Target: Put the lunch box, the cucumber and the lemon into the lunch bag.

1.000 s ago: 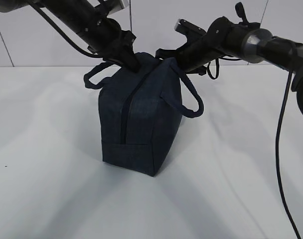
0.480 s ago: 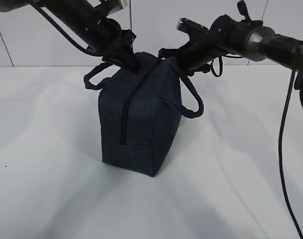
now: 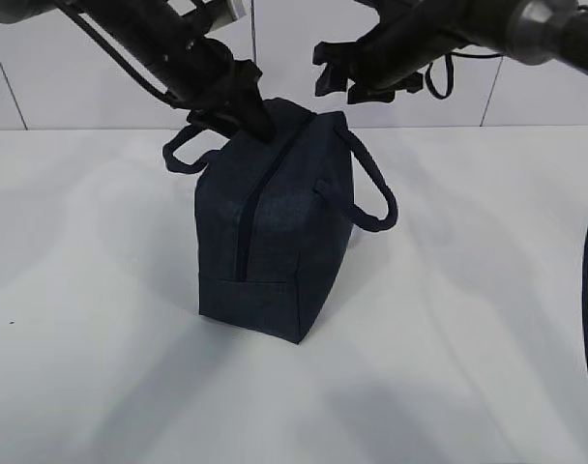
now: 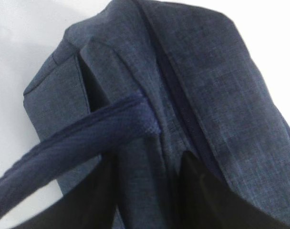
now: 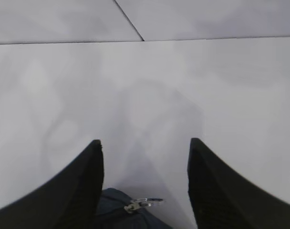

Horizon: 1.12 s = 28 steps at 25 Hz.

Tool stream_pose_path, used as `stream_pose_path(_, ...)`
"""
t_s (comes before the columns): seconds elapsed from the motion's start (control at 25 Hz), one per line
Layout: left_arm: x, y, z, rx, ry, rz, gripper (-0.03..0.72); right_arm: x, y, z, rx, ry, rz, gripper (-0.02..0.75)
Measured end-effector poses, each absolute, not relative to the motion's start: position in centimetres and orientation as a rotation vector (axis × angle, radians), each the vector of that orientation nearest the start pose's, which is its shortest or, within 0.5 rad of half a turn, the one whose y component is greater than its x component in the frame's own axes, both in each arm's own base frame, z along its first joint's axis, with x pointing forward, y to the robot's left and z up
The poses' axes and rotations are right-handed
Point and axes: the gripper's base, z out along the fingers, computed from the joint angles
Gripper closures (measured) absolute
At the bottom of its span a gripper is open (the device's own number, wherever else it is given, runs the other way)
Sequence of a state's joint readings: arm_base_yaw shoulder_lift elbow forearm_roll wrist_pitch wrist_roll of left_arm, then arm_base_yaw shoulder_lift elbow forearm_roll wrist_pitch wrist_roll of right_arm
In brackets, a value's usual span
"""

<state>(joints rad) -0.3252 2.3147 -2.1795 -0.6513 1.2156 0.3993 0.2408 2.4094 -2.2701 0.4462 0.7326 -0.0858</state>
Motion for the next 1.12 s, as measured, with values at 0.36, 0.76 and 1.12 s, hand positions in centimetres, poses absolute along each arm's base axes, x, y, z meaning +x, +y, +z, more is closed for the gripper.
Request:
stream_pose_path(0.36,44.6,-20.0,28.2,0.613,2.614,-0.827,0.242,50.0,14.4,29.5,-0.286,2.375,0.436,0.314)
stream_pose_path(0.76,43.1,-18.3,32.6,0.513,2.608,-0.610,0.232,45.4,12.3,34.4,-0.418,2.543,0.225,0.314)
stream_pose_path(1.12,39.2,-18.5,36.3,0.546,2.575,-0.503,0.233,40.3,10.8,40.5,-0.416,2.462,0.189,0.314)
